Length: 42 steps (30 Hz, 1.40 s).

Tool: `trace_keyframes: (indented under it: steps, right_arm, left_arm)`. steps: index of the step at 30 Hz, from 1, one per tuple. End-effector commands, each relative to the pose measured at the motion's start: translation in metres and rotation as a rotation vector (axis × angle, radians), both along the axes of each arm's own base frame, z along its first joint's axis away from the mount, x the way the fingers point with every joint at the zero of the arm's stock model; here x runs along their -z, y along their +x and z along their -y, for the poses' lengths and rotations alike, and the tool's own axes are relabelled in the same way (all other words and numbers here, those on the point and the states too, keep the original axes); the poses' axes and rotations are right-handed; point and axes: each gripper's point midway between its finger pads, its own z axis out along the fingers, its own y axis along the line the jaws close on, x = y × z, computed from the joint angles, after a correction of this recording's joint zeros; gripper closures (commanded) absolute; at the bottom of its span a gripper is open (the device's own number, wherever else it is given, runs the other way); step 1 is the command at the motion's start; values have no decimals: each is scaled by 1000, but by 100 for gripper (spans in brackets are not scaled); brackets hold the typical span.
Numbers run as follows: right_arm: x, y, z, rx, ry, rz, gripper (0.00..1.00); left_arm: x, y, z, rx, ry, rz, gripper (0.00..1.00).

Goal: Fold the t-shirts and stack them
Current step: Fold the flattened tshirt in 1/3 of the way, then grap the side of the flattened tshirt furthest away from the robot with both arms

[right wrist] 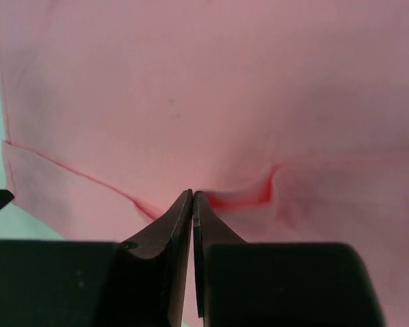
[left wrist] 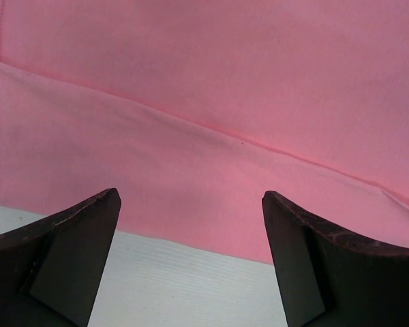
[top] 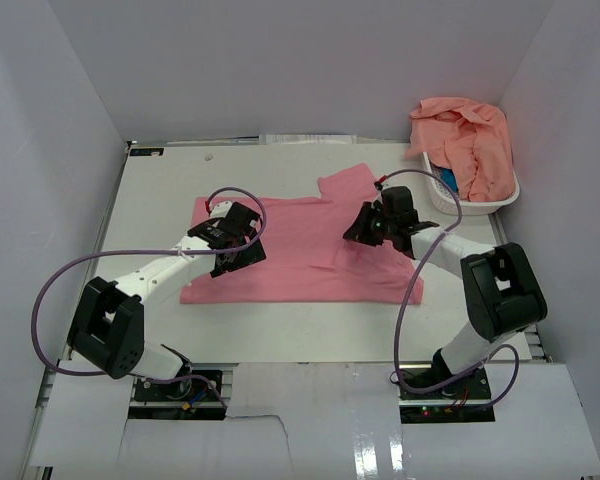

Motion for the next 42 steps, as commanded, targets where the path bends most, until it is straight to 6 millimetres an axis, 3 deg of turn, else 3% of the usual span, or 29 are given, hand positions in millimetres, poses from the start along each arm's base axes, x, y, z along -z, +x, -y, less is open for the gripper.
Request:
trace_keyframes:
  steps: [1, 2, 4, 5, 14, 18, 19, 21, 22, 23, 24, 25, 27, 28, 29, 30, 31, 33, 34, 36, 37, 42]
  right_arm:
    - [-19, 27, -18, -121, 0, 94, 62]
    - [-9, 24, -17, -131, -19, 71, 44]
    - [-17, 36, -19, -156, -44, 108, 7]
    - [-15, 38, -18, -159, -61, 109, 6]
    - [-40, 55, 12, -73, -222, 233, 8]
    - [-47, 67, 32, -26, -330, 261, 12]
    - [-57, 77, 34, -21, -334, 284, 13]
    - [-64, 91, 38, -20, -352, 311, 15]
    - [-71, 106, 41, -6, -357, 317, 15]
    - [-75, 115, 43, -5, -360, 320, 15]
    - [-77, 124, 45, -7, -372, 318, 16]
    - [-81, 143, 48, 6, -383, 312, 16]
    - [-84, 162, 51, 12, -396, 307, 20]
    - [-70, 174, 54, 4, -416, 281, 21]
    - [-87, 191, 58, 36, -441, 316, 25]
    - [-86, 199, 60, 39, -458, 319, 31]
    - [-71, 208, 63, 38, -489, 300, 32]
    - [-81, 227, 65, 56, -509, 337, 35]
    - [-67, 234, 68, 56, -522, 318, 35]
    - [-72, 248, 69, 66, -517, 337, 37]
    - [-60, 252, 70, 62, -517, 318, 37]
    - [-54, 272, 66, 75, -504, 356, 37]
  left_arm:
    - [-9, 0, -2, -6, -5, 38, 3]
    - [-9, 0, -2, -5, -3, 36, 3]
    - [-9, 0, -3, -4, -2, 36, 3]
    - [-9, 0, -3, -6, -1, 36, 3]
    - [-16, 11, -1, 8, 21, 55, 3]
    - [-40, 36, -7, 14, 110, 111, 2]
    - [-63, 56, -7, -6, 102, 162, 2]
    - [-75, 77, -10, 6, 81, 165, 2]
    - [-97, 101, -24, -40, 30, 207, 2]
    - [-104, 111, -18, -13, -49, 210, 2]
    - [-99, 124, -25, -25, -64, 193, 2]
    - [-116, 144, -42, -63, -81, 228, 2]
    - [-120, 163, -59, -105, -59, 233, 2]
    - [-102, 173, -75, -143, -33, 176, 2]
    - [-117, 189, -81, -164, -35, 211, 2]
    - [-115, 196, -97, -204, -30, 205, 2]
    - [-101, 204, -103, -227, -24, 176, 2]
    - [-104, 217, -114, -260, -39, 192, 2]
    - [-100, 221, -117, -272, -38, 189, 2]
    - [-90, 232, -124, -288, -26, 183, 2]
    - [-86, 234, -126, -291, -16, 175, 2]
    - [-67, 251, -132, -292, -2, 170, 2]
